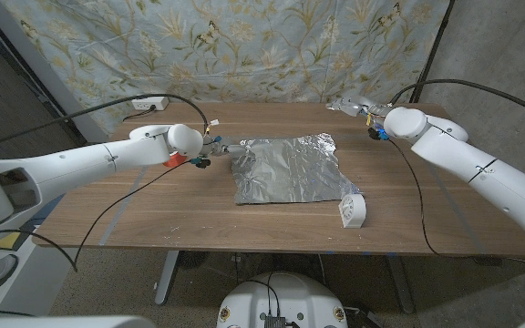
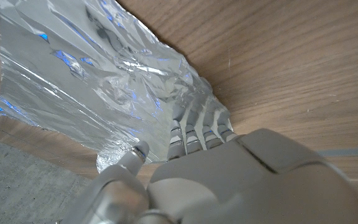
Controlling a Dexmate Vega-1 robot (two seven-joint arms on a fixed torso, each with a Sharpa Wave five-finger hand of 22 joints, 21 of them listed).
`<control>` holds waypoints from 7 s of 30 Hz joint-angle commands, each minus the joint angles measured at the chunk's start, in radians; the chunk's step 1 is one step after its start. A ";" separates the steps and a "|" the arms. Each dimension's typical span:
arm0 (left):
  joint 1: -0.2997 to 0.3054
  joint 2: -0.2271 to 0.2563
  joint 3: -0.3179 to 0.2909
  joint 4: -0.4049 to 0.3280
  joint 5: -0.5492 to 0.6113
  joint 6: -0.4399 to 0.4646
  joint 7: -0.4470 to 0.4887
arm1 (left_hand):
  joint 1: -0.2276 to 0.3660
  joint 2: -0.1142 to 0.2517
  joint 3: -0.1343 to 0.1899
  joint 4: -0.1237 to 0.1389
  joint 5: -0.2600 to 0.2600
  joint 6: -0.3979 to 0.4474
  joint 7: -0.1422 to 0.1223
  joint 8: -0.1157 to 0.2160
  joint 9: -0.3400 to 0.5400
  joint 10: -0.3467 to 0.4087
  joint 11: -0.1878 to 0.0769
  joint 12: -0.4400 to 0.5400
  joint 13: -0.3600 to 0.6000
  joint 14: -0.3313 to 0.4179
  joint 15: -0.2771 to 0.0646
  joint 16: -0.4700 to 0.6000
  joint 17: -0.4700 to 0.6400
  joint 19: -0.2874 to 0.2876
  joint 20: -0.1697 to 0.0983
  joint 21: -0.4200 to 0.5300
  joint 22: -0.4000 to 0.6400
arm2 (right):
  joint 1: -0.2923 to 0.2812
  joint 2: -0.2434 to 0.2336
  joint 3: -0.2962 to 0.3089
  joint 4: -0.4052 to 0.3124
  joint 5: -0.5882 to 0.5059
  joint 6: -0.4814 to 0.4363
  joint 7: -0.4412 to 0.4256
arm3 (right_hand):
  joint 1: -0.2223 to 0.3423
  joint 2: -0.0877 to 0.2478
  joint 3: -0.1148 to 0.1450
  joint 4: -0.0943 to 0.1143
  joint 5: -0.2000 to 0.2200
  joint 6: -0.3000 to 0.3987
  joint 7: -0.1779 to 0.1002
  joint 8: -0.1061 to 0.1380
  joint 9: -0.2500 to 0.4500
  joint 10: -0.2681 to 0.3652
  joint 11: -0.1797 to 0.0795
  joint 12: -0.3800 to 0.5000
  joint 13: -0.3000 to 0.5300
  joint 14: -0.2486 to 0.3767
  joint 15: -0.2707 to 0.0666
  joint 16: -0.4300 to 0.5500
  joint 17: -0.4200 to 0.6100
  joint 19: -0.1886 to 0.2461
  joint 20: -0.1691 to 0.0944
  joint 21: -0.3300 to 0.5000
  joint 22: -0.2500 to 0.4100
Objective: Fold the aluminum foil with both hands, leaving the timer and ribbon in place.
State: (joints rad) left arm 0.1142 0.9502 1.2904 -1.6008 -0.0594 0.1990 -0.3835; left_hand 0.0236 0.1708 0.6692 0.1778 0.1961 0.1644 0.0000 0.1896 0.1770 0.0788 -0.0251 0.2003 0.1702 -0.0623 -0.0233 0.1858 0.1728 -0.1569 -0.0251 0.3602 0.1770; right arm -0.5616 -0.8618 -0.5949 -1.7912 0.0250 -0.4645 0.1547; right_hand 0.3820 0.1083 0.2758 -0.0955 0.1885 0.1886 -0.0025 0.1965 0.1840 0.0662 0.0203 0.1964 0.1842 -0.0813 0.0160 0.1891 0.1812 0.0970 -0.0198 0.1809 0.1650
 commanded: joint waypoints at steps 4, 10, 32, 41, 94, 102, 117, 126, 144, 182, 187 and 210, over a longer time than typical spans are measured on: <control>-0.002 -0.005 0.005 0.010 0.004 -0.002 -0.005 | -0.008 0.004 0.008 -0.001 0.000 0.010 -0.003 0.003 0.001 0.006 -0.001 0.003 0.006 0.006 0.003 0.000 -0.002 0.005 0.000 -0.004 0.001 | 0.096 0.018 -0.093 -0.026 -0.098 -0.168 0.090 | 0.024 -0.001 0.006 -0.019 -0.002 -0.001 0.009 -0.001 0.003 0.004 0.001 0.004 0.007 0.003 0.015 0.007 0.003 -0.011 0.019 -0.002 0.003; -0.006 -0.010 0.005 0.013 0.007 0.001 -0.007 | -0.007 0.004 0.011 -0.004 0.001 0.011 -0.003 0.001 0.001 0.007 -0.002 0.003 0.006 0.007 0.004 -0.001 -0.002 0.005 0.000 -0.007 0.001 | 0.120 0.024 -0.122 -0.023 -0.131 -0.205 0.117 | 0.035 -0.002 0.010 -0.030 -0.004 0.025 0.017 0.009 0.004 -0.019 0.009 -0.003 0.010 -0.005 0.028 0.004 0.004 -0.024 0.024 -0.002 0.004; -0.001 -0.017 0.004 0.013 0.004 0.017 0.002 | -0.001 0.004 0.022 -0.011 0.003 0.011 -0.004 -0.003 0.001 0.009 -0.003 0.000 0.006 0.010 0.004 -0.005 -0.004 0.008 0.000 -0.014 0.000 | 0.237 0.076 -0.279 0.046 -0.313 -0.302 0.223 | 0.076 0.000 0.026 -0.060 -0.004 0.090 0.065 0.025 0.007 -0.015 0.037 0.003 0.013 0.005 0.037 0.008 0.005 -0.035 0.034 0.002 0.004; 0.005 -0.015 0.002 0.011 -0.006 0.016 0.002 | 0.004 0.001 0.028 -0.017 0.005 0.007 -0.009 -0.006 0.001 0.002 -0.002 -0.004 0.006 0.007 0.006 -0.008 -0.005 0.010 -0.002 -0.017 0.000 | 0.252 0.100 -0.323 0.087 -0.404 -0.293 0.209 | 0.092 -0.005 0.030 -0.068 -0.005 0.097 0.066 0.026 0.008 -0.024 0.043 0.000 0.014 0.006 0.039 0.008 0.005 -0.036 0.035 0.004 0.004; 0.008 -0.023 0.002 0.027 -0.027 0.003 -0.031 | 0.033 -0.002 0.053 -0.054 0.009 0.011 -0.025 -0.006 0.001 -0.010 -0.008 -0.008 0.006 0.006 0.007 -0.010 -0.009 0.018 -0.003 -0.035 0.000 | 0.239 0.233 -0.447 0.222 -0.669 -0.352 0.112 | 0.290 -0.110 0.053 -0.077 0.013 0.433 0.118 0.095 0.015 0.165 0.116 0.042 0.005 0.195 0.095 0.042 0.006 0.102 0.090 0.031 0.005; 0.012 -0.016 0.004 0.004 -0.030 0.022 -0.032 | 0.038 -0.002 0.056 -0.059 0.009 0.010 -0.026 -0.007 0.001 -0.011 -0.009 -0.009 0.006 0.007 0.007 -0.010 -0.009 0.020 -0.003 -0.037 0.000 | 0.225 0.229 -0.441 0.233 -0.675 -0.341 0.102 | 0.304 -0.117 0.052 -0.075 0.014 0.457 0.102 0.096 0.016 0.185 0.110 0.042 0.004 0.218 0.085 0.043 0.006 0.122 0.081 0.033 0.006; 0.014 0.006 0.003 -0.037 -0.032 0.060 -0.027 | 0.046 -0.002 0.060 -0.069 0.010 0.008 -0.030 -0.008 0.001 -0.013 -0.011 -0.009 0.006 0.007 0.006 -0.011 -0.009 0.025 -0.003 -0.040 0.000 | 0.207 0.227 -0.429 0.255 -0.678 -0.298 0.077 | 0.318 -0.124 0.051 -0.074 0.015 0.471 0.089 0.093 0.017 0.198 0.094 0.039 0.004 0.235 0.069 0.043 0.006 0.140 0.074 0.033 0.006; 0.010 0.009 0.005 -0.040 -0.024 0.072 -0.024 | 0.050 -0.002 0.062 -0.074 0.010 0.008 -0.029 -0.007 0.001 -0.013 -0.010 -0.009 0.006 0.006 0.006 -0.011 -0.010 0.026 -0.004 -0.043 0.000 | 0.209 0.224 -0.431 0.257 -0.685 -0.297 0.089 | 0.333 -0.127 0.051 -0.073 0.016 0.500 0.079 0.097 0.018 0.215 0.081 0.039 0.004 0.250 0.054 0.042 0.006 0.152 0.067 0.032 0.006; 0.008 -0.004 0.007 -0.021 -0.023 0.068 -0.025 | 0.058 -0.002 0.065 -0.084 0.010 0.007 -0.031 -0.008 0.002 -0.015 -0.008 -0.009 0.006 0.007 0.006 -0.011 -0.009 0.027 -0.003 -0.049 0.000 | 0.190 0.214 -0.427 0.258 -0.694 -0.317 0.094 | 0.351 -0.130 0.050 -0.070 0.015 0.551 0.061 0.106 0.019 0.237 0.072 0.037 0.004 0.267 0.044 0.039 0.006 0.170 0.059 0.030 0.006; 0.007 -0.046 0.013 0.042 -0.035 0.025 -0.054 | 0.074 -0.004 0.067 -0.105 0.010 0.005 -0.033 -0.008 0.002 -0.017 -0.013 -0.008 0.006 0.005 0.006 -0.011 -0.009 0.035 -0.003 -0.059 0.000 | 0.194 0.254 -0.419 0.316 -0.683 -0.303 0.009 | 0.446 -0.122 0.057 -0.072 0.015 0.754 -0.011 0.152 0.028 0.340 0.020 0.032 0.003 0.368 -0.018 0.045 0.006 0.252 0.028 0.034 0.008; 0.005 -0.051 0.013 0.049 -0.034 0.024 -0.058 | 0.076 -0.004 0.067 -0.108 0.010 0.006 -0.033 -0.008 0.002 -0.016 -0.013 -0.008 0.006 0.005 0.006 -0.011 -0.009 0.037 -0.003 -0.060 0.000 | 0.188 0.258 -0.413 0.325 -0.676 -0.299 -0.013 | 0.469 -0.115 0.060 -0.072 0.014 0.792 -0.021 0.162 0.031 0.364 0.010 0.031 0.002 0.389 -0.032 0.047 0.007 0.266 0.019 0.035 0.009; 0.002 -0.061 0.013 0.063 -0.033 0.027 -0.069 | 0.084 -0.003 0.066 -0.119 0.010 0.006 -0.034 -0.007 0.002 -0.017 -0.013 -0.008 0.006 0.007 0.005 -0.010 -0.009 0.040 -0.004 -0.066 0.000 | 0.189 0.271 -0.412 0.354 -0.662 -0.289 -0.047 | 0.554 -0.094 0.065 -0.074 0.011 0.907 -0.062 0.187 0.029 0.462 -0.031 0.032 0.002 0.453 -0.095 0.052 0.008 0.315 -0.012 0.037 0.010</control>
State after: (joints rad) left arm 0.1178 0.8927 1.3010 -1.5443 -0.0936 0.2260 -0.4443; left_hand 0.0991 0.1619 0.7378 0.0646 0.2002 0.1676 -0.0287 0.1845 0.1770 0.0532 -0.0427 0.1847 0.1745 -0.0605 -0.0212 0.1703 0.1609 -0.1325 -0.0362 0.2920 0.1737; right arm -0.3798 -0.5971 -1.0048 -1.4463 -0.6392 -0.7569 0.1183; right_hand 0.9219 0.0131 0.3382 -0.1683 0.2001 1.0798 -0.0644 0.3776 0.2117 0.5166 -0.0086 0.2274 0.1863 0.3580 -0.0444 0.2368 0.1836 0.3980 -0.0342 0.2120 0.1699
